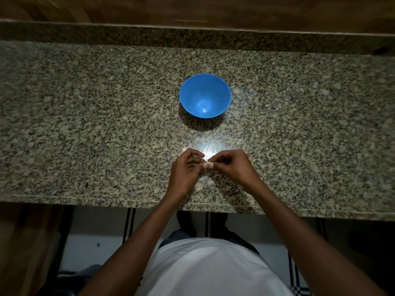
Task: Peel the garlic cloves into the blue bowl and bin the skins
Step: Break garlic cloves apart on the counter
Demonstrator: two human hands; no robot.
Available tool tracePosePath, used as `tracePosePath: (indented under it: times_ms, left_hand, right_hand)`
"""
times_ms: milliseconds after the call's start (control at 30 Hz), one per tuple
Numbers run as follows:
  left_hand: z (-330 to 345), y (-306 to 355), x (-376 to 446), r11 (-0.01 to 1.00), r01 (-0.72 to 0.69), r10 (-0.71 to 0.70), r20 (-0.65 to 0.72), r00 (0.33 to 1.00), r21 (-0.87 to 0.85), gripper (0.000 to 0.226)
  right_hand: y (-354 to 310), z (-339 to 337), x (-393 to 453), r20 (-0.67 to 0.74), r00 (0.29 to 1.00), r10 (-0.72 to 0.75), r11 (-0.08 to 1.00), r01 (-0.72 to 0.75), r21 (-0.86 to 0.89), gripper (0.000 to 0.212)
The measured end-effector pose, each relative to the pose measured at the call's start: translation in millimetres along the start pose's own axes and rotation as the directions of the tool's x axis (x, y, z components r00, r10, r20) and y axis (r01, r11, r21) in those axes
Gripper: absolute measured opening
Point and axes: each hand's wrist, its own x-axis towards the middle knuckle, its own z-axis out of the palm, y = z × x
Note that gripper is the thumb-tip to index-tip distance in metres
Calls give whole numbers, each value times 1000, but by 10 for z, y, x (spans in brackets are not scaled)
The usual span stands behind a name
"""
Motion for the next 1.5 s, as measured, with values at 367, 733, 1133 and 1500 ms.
tracePosePath:
  times_ms: [367, 733, 1133, 1500]
  left_hand:
    - [-562, -135, 273, 807, -66, 132, -71, 989, 586, 100]
    - [-666, -320, 285, 620, -18, -76, 84, 994, 784, 146]
    - [-652, -330, 278, 647, -18, -55, 70, 996, 763, 145]
    - [-643, -336, 289, 674, -14, -59, 74, 996, 739, 146]
  right_hand:
    - [-6, 211, 201, -15, 962, -271, 745, 200, -637, 10]
    - [-23, 344, 211, 73, 964, -256, 545, 206, -813, 5]
    - [-166, 398, 289, 178, 946, -270, 459, 289, -840, 35]
    - [-8, 387, 380, 111, 956, -273, 528, 245, -813, 15]
